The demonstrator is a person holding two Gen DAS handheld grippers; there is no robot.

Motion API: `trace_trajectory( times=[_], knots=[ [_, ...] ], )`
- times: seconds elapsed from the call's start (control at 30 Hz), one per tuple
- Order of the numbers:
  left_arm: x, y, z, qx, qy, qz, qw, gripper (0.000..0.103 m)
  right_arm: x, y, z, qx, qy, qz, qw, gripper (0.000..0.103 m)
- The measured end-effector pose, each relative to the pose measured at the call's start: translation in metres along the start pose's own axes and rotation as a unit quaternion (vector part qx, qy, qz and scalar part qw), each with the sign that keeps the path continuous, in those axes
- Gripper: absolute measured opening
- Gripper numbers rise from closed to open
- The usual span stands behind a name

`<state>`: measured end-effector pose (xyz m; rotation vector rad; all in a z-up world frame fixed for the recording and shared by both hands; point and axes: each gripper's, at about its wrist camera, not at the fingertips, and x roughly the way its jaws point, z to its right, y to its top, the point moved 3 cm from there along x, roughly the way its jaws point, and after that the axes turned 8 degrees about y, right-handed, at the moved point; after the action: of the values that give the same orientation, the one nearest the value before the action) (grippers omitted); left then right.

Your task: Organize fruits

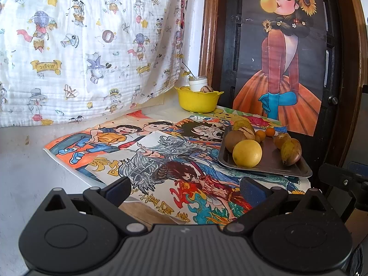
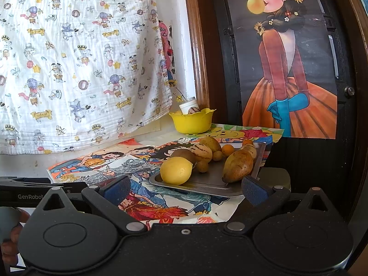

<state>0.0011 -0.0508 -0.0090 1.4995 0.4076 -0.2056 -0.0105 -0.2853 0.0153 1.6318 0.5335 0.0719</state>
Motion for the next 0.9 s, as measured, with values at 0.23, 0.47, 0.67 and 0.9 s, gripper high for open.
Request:
trace_trajectory(
  times=[0.23, 0.47, 0.67, 0.9],
  knots=[
    [-0.0001, -0.0002, 0.0, 0.0, 0.0, 0.0, 1.0, 0.103, 0.0, 0.0006, -0.0011, 0.0, 0.0, -0.001, 1.0, 0.103],
    [-0.0002, -0.0001, -0.0001, 0.0, 0.0, 0.0, 1.0, 0.103, 0.0001, 0.0001, -0.0015, 0.001, 0.0, -0.001, 1.0, 0.103],
    [-0.0003, -0.0003, 0.0, 0.0, 0.0, -0.001, 1.0, 0.103, 0.0006, -0.0003, -0.0026, 0.0, 0.001, -0.002, 1.0, 0.103],
    [-0.0007, -0.0005, -0.0005, -0.001, 0.0, 0.0, 1.0, 0.103, 0.0009, -0.0004, -0.0029, 0.0, 0.001, -0.003, 1.0, 0.103]
  ],
)
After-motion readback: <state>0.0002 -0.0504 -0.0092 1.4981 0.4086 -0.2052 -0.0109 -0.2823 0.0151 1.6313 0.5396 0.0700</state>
